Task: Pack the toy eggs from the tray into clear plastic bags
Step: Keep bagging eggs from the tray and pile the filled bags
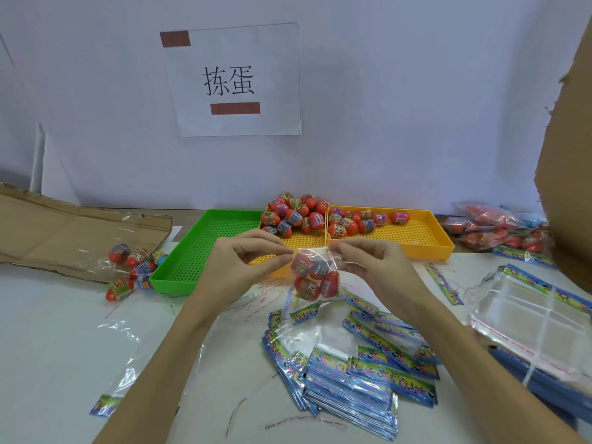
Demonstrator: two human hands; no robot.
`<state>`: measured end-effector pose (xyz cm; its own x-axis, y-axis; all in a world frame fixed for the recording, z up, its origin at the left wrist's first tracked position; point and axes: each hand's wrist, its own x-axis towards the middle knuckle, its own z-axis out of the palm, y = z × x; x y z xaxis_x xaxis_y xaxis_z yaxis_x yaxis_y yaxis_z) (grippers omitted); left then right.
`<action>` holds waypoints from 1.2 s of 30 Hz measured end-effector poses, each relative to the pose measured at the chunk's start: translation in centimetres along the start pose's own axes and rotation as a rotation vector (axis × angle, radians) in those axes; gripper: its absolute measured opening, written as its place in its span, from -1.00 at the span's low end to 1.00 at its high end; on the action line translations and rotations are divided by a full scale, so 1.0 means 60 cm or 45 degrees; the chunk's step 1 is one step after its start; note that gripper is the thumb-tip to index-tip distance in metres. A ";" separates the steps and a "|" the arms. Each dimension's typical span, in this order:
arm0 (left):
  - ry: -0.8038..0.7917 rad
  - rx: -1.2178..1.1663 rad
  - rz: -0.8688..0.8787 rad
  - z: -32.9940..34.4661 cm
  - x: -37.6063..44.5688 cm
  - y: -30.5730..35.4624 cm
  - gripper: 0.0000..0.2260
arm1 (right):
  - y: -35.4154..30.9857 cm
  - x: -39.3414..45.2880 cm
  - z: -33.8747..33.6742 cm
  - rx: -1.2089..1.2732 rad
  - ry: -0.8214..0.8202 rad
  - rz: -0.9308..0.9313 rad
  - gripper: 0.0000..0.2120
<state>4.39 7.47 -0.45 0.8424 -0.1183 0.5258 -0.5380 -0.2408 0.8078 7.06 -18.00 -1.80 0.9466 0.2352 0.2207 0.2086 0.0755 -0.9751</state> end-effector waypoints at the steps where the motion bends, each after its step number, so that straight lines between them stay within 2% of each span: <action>1: 0.013 0.005 0.000 0.001 0.000 -0.001 -0.86 | 0.001 -0.002 0.002 -0.077 0.002 -0.013 -0.87; 3: 0.029 0.020 0.004 0.001 0.000 -0.004 -0.84 | 0.003 -0.003 0.006 -0.168 0.016 -0.019 -0.88; 12: -0.036 -0.009 0.021 0.000 0.000 -0.008 -0.83 | -0.009 -0.009 0.023 -0.122 0.107 -0.081 -0.88; 15: -0.062 -0.033 -0.092 -0.004 0.000 -0.001 -0.69 | -0.018 -0.012 0.024 -0.141 0.022 -0.123 -0.81; 18: -0.221 -0.133 -0.242 0.008 -0.001 0.009 -0.53 | -0.027 -0.016 0.028 -0.140 -0.132 -0.158 -0.74; 20: -0.307 -0.137 -0.289 0.024 -0.004 0.009 -0.61 | -0.027 -0.016 0.032 -0.138 -0.189 -0.180 -0.72; 22: -0.251 -0.103 -0.295 0.038 -0.004 0.010 -0.76 | -0.025 -0.015 0.037 -0.115 -0.149 -0.192 -0.67; 25: -0.036 -0.207 -0.387 0.040 -0.001 0.008 -0.80 | -0.028 -0.011 0.029 -0.111 0.012 -0.123 -0.57; 28: 0.099 -0.361 -0.482 0.038 0.001 0.007 -0.73 | -0.029 -0.009 0.013 -0.326 -0.023 -0.025 -0.72; 31: 0.127 -0.427 -0.564 0.040 0.003 0.008 -0.69 | -0.022 -0.008 0.011 -0.337 0.001 -0.006 -0.88; 36: 0.067 -0.499 -0.608 0.031 0.004 0.007 -0.81 | -0.028 -0.011 0.013 -0.293 0.016 0.008 -0.83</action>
<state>4.40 5.54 -0.46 0.9957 -0.0348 0.0864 -0.0818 0.1178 0.9897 5.90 -17.55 -0.28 0.9508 0.2225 0.2158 0.2520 -0.1495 -0.9561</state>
